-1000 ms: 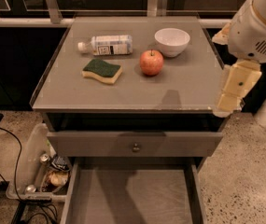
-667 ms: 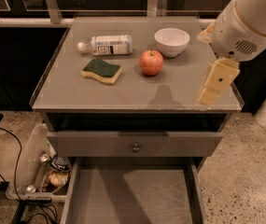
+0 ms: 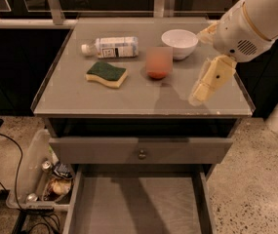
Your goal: Place apple into middle drawer
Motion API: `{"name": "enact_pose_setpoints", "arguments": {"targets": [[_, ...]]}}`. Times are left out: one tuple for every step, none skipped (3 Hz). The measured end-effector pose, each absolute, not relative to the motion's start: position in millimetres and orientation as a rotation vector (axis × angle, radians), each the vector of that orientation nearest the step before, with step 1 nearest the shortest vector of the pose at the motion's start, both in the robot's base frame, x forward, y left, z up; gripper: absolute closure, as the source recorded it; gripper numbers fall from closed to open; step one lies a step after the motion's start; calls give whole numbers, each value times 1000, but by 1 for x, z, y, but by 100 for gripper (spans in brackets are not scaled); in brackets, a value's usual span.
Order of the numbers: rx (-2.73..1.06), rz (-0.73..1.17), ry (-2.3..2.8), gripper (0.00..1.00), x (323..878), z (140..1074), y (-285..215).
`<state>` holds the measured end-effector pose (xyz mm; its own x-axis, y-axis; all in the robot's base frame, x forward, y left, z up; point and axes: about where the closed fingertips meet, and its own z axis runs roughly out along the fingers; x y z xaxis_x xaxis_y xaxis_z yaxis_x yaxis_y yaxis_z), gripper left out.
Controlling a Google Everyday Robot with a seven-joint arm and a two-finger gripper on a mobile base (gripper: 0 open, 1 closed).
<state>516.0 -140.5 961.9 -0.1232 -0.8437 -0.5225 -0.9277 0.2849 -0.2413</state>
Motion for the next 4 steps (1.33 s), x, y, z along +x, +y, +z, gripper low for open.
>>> {"name": "enact_pose_setpoints", "arguments": {"targets": [[-1582,189,1987,0,516,962,-141],[-1589,175,1987,0,516,961,-141],[-1547,227,1962,0,537,947,-140],[-1458,316,1915,0,570,929,-141]]}}
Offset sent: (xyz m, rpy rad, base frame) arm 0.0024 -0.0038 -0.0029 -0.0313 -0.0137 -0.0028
